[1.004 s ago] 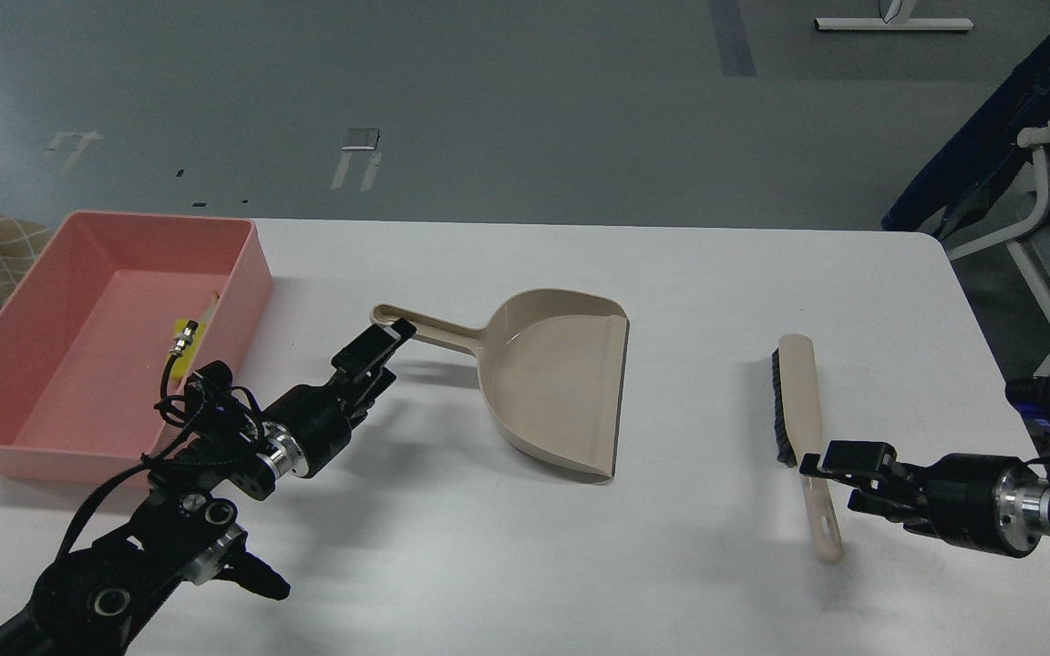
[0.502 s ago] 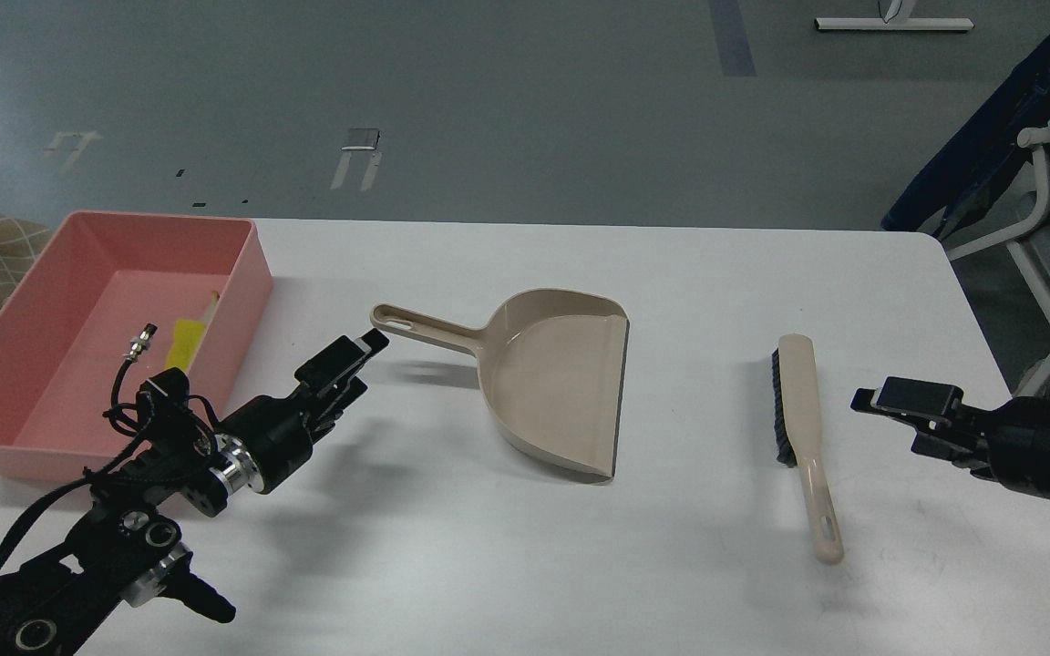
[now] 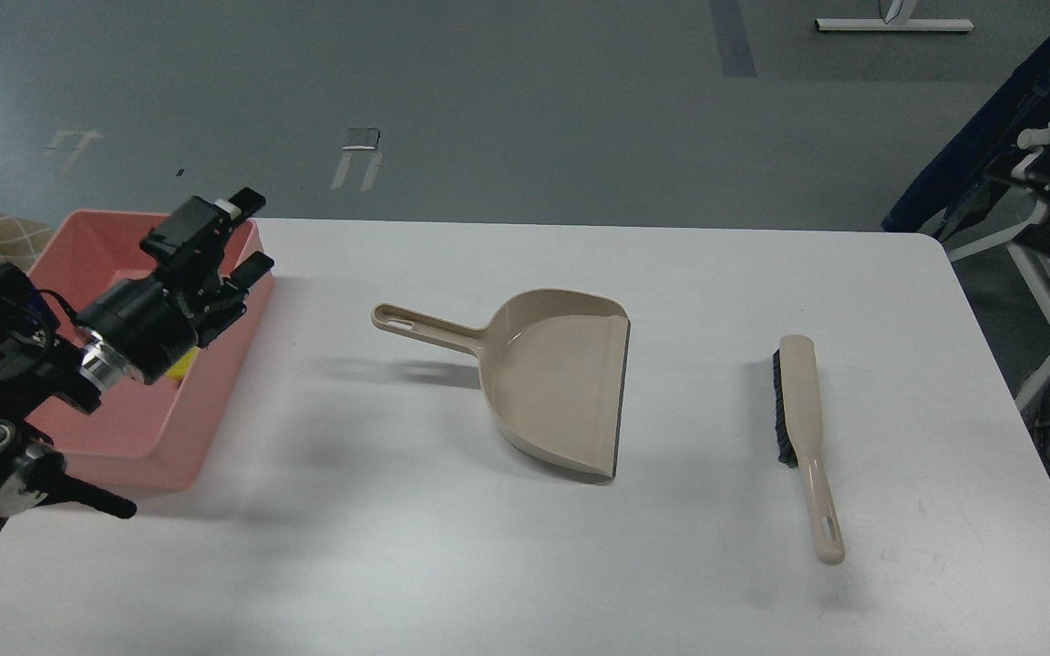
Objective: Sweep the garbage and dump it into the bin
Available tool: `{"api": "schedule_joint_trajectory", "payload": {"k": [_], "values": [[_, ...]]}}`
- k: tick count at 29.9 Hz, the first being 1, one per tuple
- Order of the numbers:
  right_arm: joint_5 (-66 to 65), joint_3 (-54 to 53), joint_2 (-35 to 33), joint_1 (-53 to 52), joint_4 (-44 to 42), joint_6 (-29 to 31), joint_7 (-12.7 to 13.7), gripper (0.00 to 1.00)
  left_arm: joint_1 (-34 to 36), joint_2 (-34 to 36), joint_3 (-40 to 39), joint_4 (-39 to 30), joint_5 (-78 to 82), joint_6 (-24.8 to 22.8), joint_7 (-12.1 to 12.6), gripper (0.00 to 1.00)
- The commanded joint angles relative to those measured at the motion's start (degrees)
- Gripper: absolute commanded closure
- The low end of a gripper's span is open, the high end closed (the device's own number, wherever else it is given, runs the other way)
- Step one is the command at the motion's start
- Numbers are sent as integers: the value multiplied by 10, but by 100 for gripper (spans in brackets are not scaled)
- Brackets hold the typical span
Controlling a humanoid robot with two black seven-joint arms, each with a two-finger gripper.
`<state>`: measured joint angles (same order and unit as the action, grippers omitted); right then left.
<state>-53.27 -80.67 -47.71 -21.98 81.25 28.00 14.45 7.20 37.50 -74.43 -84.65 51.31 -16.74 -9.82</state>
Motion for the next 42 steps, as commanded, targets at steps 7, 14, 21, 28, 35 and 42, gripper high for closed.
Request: {"api": "schedule_joint_trajectory", "payload": {"k": [7,14,21,28,35,42], "values": [[0,-14,163,-171,-122,0,-3,1,176,-40,7,110,-72,-3,16,2],[-3,-13,272,-287,-255,-63,-34,1,279,-128,12,228,-75,-7,34,2],[-6,28,315,-365,-419,-87,-163,1,340,-182,18,342,-75,-51,31,2],[0,69,382,-363,-493,-109,-336,1,349,-232,21,417,-117,-113,29,2],[88,48,477,-299,-490,-38,-332,0,338,-264,33,428,-149,-113,31,2],[117,35,477,-265,-499,0,-321,0,321,-265,91,428,-149,-113,24,2]]}}
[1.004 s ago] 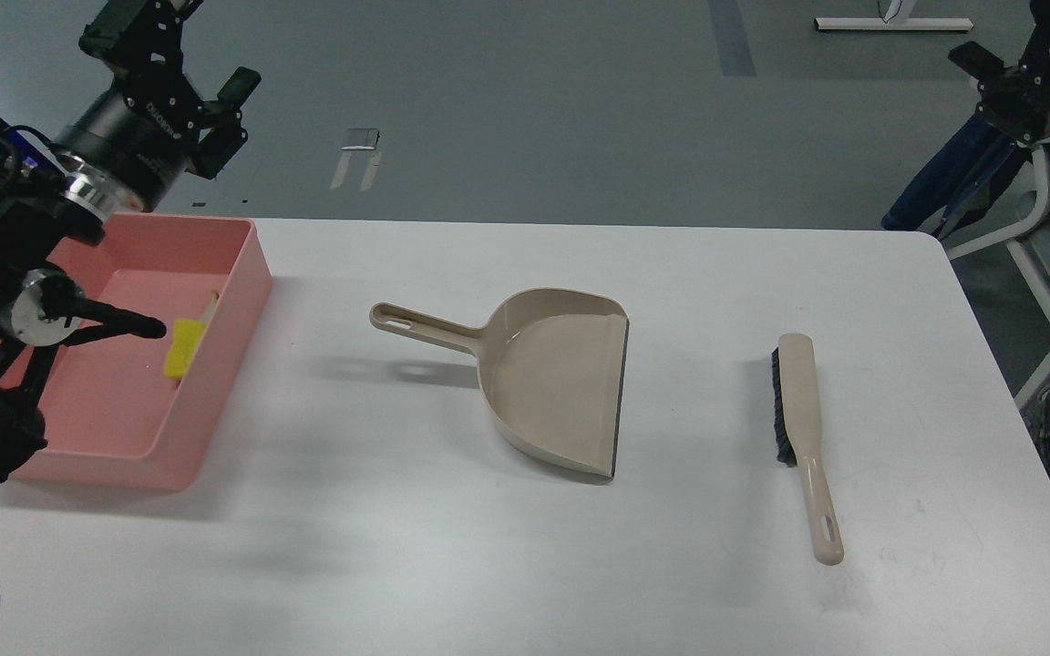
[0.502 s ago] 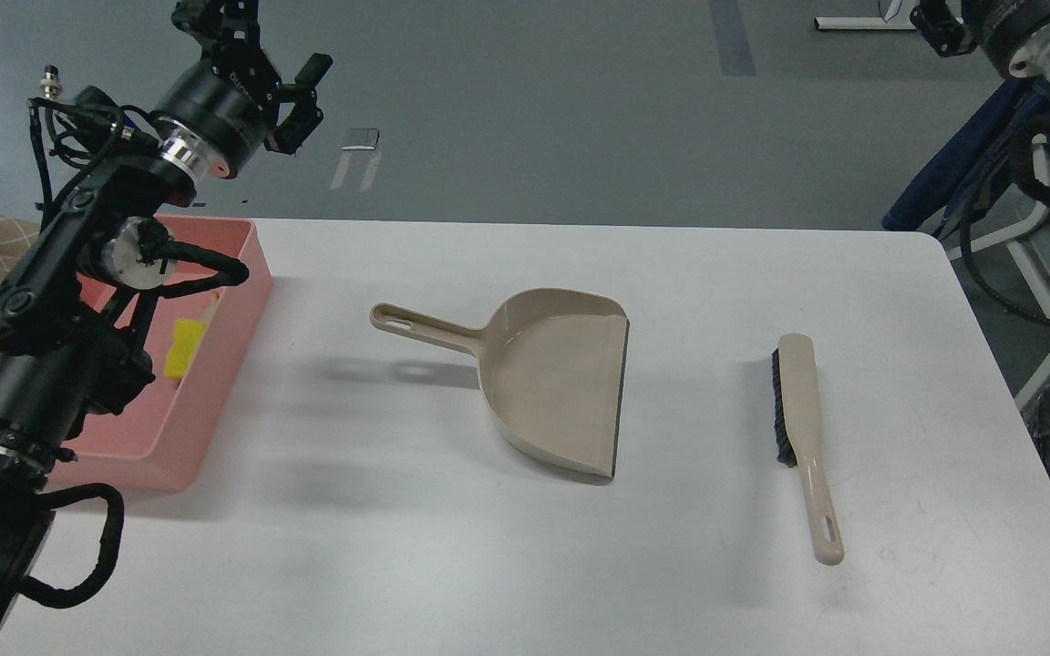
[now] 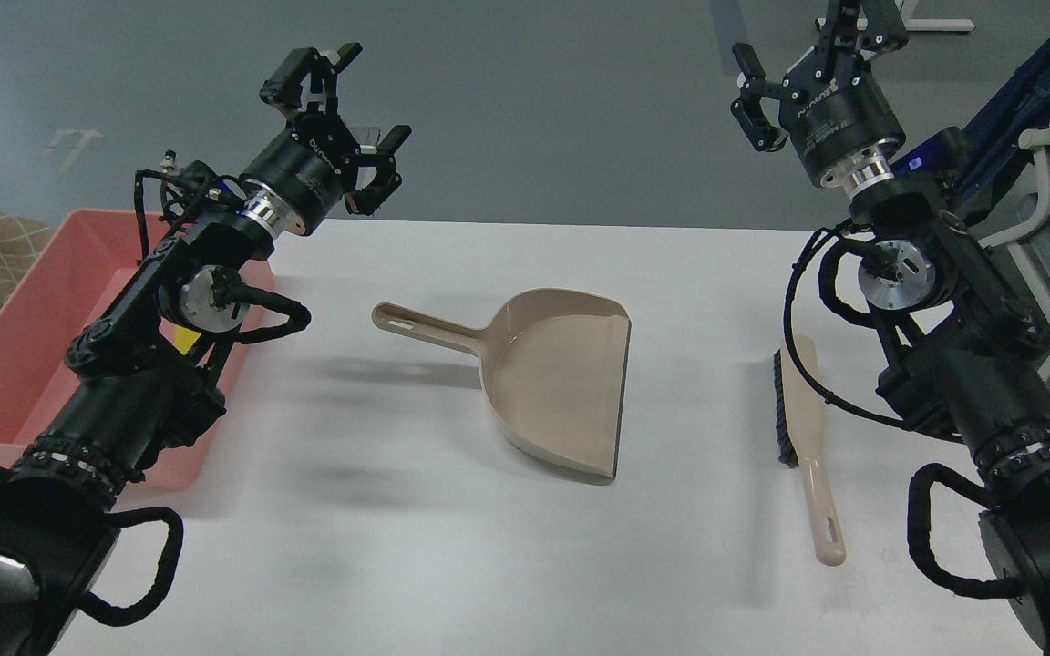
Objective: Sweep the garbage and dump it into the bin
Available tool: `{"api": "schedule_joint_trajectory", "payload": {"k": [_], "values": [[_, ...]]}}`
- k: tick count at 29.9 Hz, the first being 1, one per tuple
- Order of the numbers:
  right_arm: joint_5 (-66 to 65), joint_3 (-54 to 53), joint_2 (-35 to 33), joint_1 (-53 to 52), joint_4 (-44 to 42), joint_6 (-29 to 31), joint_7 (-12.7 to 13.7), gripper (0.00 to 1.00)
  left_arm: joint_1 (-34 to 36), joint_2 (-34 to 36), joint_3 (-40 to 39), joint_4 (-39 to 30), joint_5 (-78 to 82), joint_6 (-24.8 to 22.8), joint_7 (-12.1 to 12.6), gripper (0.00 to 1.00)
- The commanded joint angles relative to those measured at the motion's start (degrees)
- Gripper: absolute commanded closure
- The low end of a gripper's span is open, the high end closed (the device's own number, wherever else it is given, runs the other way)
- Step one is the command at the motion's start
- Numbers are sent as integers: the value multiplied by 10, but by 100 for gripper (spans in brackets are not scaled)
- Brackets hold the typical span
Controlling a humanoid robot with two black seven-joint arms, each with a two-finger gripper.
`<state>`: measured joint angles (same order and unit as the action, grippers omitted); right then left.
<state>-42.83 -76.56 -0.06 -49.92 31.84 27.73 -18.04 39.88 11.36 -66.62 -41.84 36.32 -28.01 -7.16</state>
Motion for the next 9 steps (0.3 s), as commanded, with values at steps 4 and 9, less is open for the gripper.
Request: {"api": "schedule_joint_trajectory", "payload": {"k": [4,9], "values": [[13,-6,1,25,-12,3,5,0,-16,-17,15,0,7,0,-2,2],[17,-11,1,38,-7,3,0,0,-18,-31,8,0,7,0,-2,2]]}}
